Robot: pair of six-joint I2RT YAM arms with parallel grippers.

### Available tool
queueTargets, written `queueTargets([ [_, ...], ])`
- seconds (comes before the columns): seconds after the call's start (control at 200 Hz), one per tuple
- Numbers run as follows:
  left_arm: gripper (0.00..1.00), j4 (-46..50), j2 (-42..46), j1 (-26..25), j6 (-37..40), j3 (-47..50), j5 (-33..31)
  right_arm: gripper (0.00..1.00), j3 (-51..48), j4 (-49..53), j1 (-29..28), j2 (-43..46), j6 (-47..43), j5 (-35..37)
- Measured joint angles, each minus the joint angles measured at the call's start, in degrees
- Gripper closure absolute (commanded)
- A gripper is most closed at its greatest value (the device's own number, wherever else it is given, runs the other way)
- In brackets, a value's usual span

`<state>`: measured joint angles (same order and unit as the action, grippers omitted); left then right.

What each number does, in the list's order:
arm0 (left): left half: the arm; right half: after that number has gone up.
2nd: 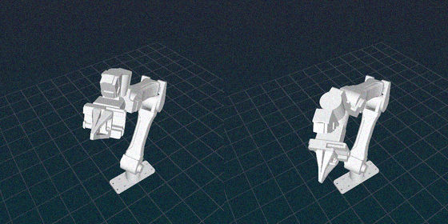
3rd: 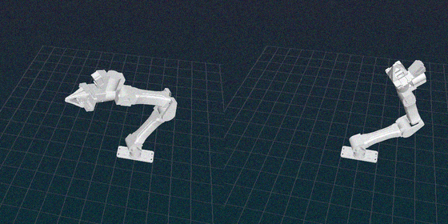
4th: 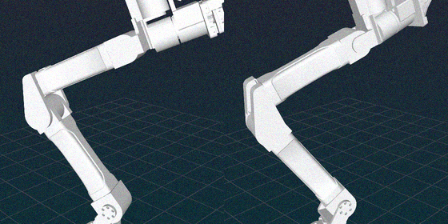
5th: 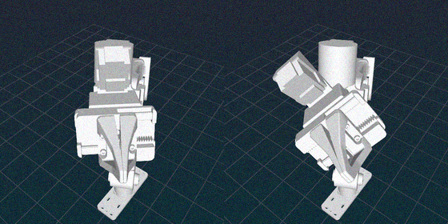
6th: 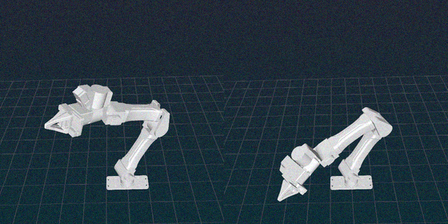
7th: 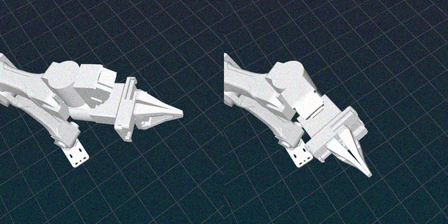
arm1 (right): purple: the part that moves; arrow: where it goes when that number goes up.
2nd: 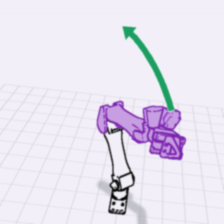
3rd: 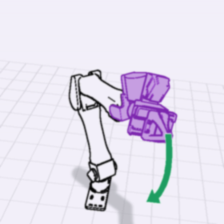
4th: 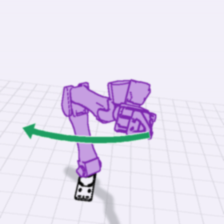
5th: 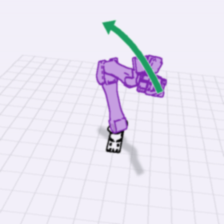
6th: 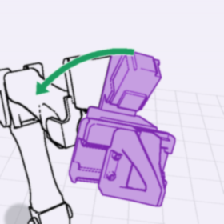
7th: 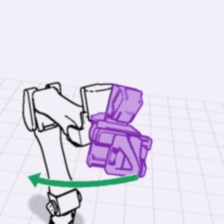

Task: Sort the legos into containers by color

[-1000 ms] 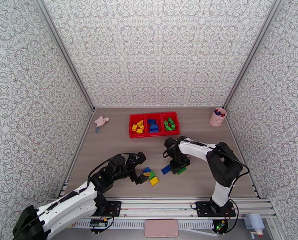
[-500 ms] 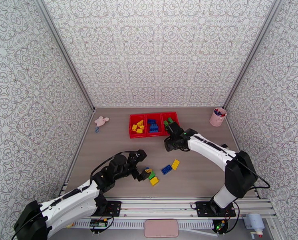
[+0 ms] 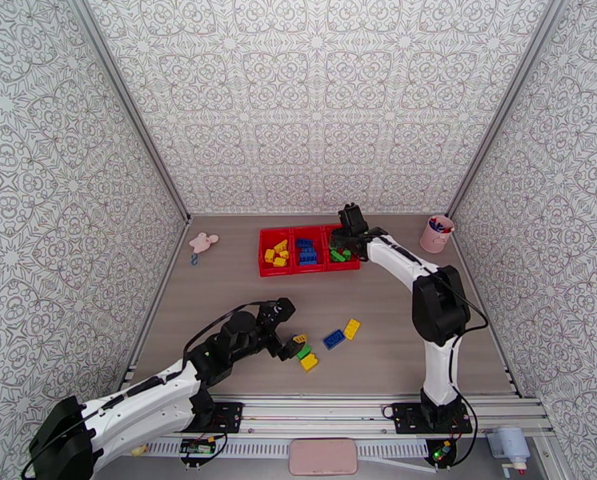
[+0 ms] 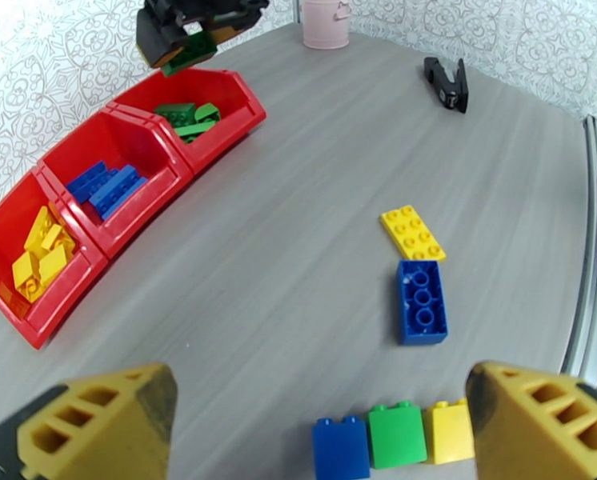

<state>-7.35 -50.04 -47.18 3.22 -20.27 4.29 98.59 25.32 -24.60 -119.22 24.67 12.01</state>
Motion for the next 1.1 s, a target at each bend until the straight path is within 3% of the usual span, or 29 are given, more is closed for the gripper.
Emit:
queueTargets([
  [0.17,0.0,0.0,0.2,-0.5,-0.2,0.0,-1.4,0.47,6.2,0.0,0.3,-5.8,0.5,0.0],
  [0.335,0.0,0.0,0.5,-0.9,-0.2,0.0,-1.7,0.22,9.1,0.2,0.2,-8.2,0.5,-0.2],
  [0.485,0.0,0.0,0.8,-1.0,-0.9,0.0,-2.9,0.11,8.2,0.2,0.2,-7.4,-0.2,-1.3],
  [0.83,0.0,1.4,3.7,-1.0,-1.5,0.0,-3.1,0.07,-20.7,-1.9,0.0,16.5,-0.5,-4.4],
  [1.1,0.0,4.5,4.5,-0.5,-0.1,0.0,-1.2,0.05,-34.2,9.6,-4.8,28.1,1.4,-4.5],
])
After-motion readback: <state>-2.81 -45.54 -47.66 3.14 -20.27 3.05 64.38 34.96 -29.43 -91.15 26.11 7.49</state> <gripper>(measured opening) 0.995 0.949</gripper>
